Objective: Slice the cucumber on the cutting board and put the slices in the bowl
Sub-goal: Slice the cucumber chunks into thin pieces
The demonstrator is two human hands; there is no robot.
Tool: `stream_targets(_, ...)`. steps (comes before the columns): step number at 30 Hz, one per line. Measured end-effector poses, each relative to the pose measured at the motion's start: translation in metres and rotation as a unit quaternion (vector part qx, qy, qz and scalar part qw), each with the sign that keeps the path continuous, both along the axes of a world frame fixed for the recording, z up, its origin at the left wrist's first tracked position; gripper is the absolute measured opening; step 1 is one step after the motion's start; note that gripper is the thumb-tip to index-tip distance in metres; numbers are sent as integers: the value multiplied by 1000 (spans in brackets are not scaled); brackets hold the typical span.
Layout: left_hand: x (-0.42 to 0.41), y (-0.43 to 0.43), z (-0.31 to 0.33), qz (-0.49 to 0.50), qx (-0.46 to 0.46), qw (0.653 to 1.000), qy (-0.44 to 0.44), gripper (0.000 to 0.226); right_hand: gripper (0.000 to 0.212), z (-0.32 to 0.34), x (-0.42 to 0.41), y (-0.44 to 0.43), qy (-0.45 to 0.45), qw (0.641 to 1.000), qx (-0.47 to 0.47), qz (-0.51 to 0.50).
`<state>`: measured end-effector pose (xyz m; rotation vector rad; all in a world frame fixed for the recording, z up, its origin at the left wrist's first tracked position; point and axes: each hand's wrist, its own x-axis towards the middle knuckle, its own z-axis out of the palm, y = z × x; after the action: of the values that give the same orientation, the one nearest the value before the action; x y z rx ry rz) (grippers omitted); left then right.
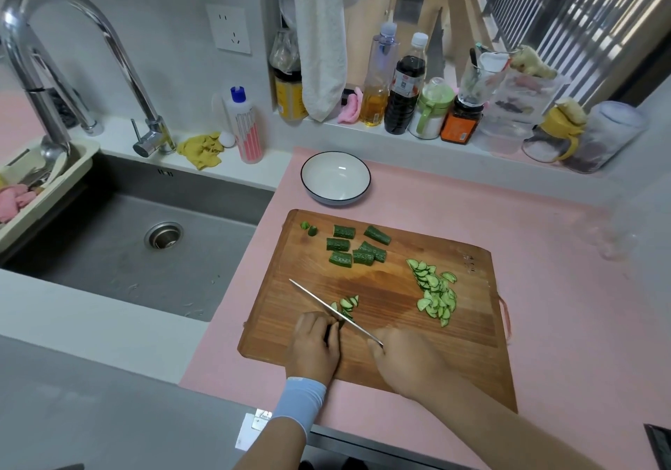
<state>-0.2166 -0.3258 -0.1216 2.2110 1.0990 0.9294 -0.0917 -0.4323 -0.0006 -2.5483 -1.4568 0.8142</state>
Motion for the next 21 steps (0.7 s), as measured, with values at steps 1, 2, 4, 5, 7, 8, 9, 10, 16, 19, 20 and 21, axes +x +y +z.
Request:
stream_targets(1,0,0,0,-2,-2,1000,0,14,29,0,-2,5,-1,1000,1,-2)
stream_targets(2,-1,1,-1,-3,-4,1000,-1,13,28,-1,-3,9,-2,1000,1,-6)
stream_targets(4,-1,0,-1,-4,-5,1000,-1,13,27,-3,-4,13,0,1000,2,-12)
stream_targets(5,-2,0,-1,-6,-3,1000,-2,13,27,-4,-3,13,-2,1000,2,-13)
stream_targets(7,-2,0,0,-8,1,1000,-4,14,28,-5,-4,13,-8,1000,2,-11)
stream_targets(8,-2,0,0,-8,2,1000,-5,14,27,-6,-4,13,-12,1000,1,-9)
stream_targets(9,-2,0,1,-7,2,1000,-4,15,26,-7,-5,13,-14,1000,2,-7)
stream_targets(10,-2,0,1,-7,2,1000,-4,15,26,-7,-5,13,-12,1000,3,-8)
stream_targets(16,-1,-1,0,1,15,1000,0,11,28,1,-7,-2,-23,999,44,15)
stream_targets(19,-1,-1,2,1,11,1000,4,17,30,1,-7,-11,-22,998,55,10)
stream_targets(20,-1,-1,2,0,9,1000,5,18,30,1,-6,-13,-23,999,49,8)
stream_targets(21,-1,-1,2,1,8,1000,6,19,29,2,-5,-16,-22,999,40,4)
